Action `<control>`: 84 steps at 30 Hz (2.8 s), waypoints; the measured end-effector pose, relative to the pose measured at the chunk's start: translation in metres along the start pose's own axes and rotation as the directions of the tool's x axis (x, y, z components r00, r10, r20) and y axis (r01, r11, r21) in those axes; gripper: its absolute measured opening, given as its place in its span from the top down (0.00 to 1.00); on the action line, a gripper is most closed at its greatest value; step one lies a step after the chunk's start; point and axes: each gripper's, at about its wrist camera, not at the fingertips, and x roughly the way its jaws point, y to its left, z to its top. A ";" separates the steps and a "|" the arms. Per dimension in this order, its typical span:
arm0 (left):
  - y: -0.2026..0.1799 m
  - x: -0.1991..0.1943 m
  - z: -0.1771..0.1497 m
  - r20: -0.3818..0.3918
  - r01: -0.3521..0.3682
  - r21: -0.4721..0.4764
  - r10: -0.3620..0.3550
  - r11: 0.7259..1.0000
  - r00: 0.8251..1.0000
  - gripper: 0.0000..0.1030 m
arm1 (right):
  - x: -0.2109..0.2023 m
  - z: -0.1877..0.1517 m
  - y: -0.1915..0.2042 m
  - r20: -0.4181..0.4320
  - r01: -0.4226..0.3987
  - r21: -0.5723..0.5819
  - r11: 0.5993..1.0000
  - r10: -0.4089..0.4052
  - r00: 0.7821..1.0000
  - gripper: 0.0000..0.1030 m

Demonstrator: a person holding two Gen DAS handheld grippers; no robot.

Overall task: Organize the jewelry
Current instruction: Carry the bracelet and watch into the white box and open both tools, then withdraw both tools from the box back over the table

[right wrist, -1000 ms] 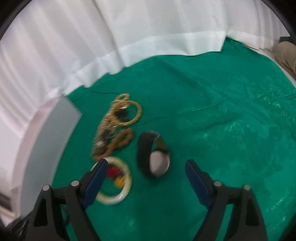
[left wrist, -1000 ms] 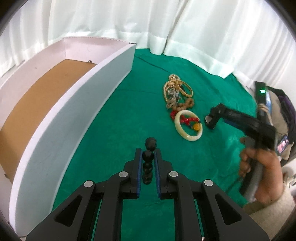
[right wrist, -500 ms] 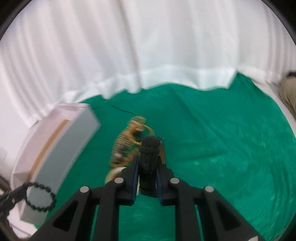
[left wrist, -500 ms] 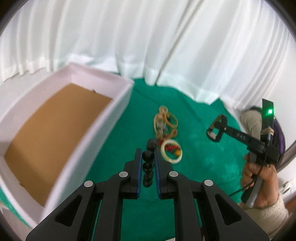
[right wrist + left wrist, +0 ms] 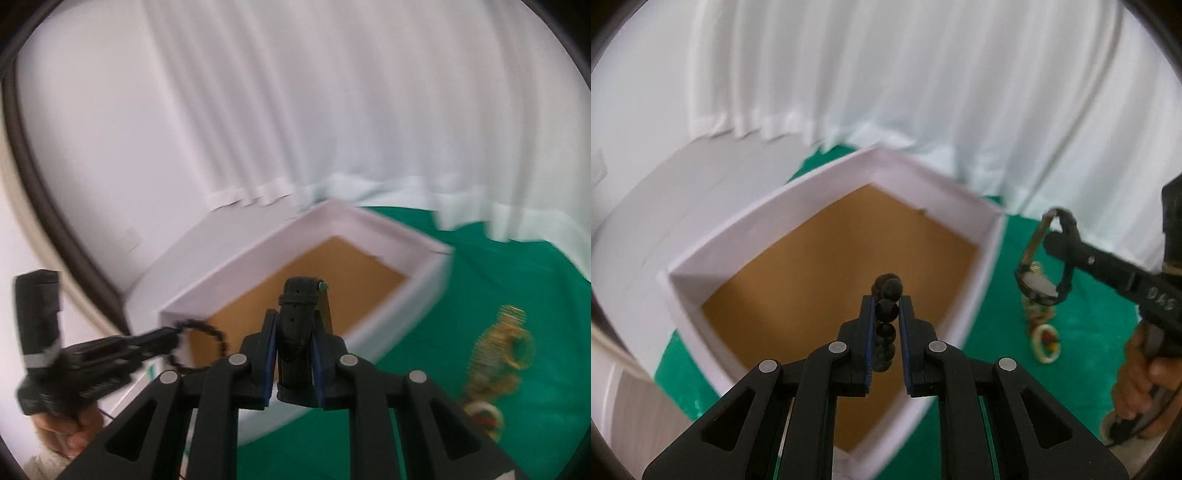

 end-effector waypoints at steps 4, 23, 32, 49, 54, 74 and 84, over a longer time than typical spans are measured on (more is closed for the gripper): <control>0.027 0.033 -0.012 -0.073 -0.044 -0.046 0.041 0.998 0.996 0.90 | 0.068 -0.004 0.019 -0.116 -0.043 -0.016 0.999 0.041 0.992 0.84; 0.029 0.042 -0.046 -0.020 -0.217 0.027 0.218 0.976 0.976 0.15 | 0.079 -0.043 0.029 -0.087 0.186 -0.116 0.976 -0.196 0.977 0.20; -0.015 0.030 -0.051 0.107 -0.201 0.146 0.186 0.969 0.977 0.05 | -0.013 -0.127 -0.032 -0.047 0.378 -0.149 0.914 -0.389 0.920 0.20; -0.051 0.054 -0.071 0.170 -0.374 0.261 0.339 0.890 0.925 0.06 | -0.144 -0.268 -0.173 -0.126 0.682 0.230 0.694 -0.674 0.728 0.20; -0.048 0.056 -0.071 0.142 -0.378 0.232 0.353 0.896 0.925 0.06 | -0.155 -0.290 -0.177 -0.118 0.681 0.286 0.674 -0.680 0.723 0.20; -0.057 0.008 -0.084 0.228 -0.424 0.163 0.384 0.891 0.895 0.03 | -0.159 -0.293 -0.153 -0.114 0.703 0.204 0.681 -0.697 0.708 0.19; -0.139 -0.022 -0.108 0.105 0.082 0.278 -0.115 0.957 0.988 0.01 | -0.152 -0.297 -0.186 -0.224 0.743 0.206 0.637 -0.709 0.669 0.18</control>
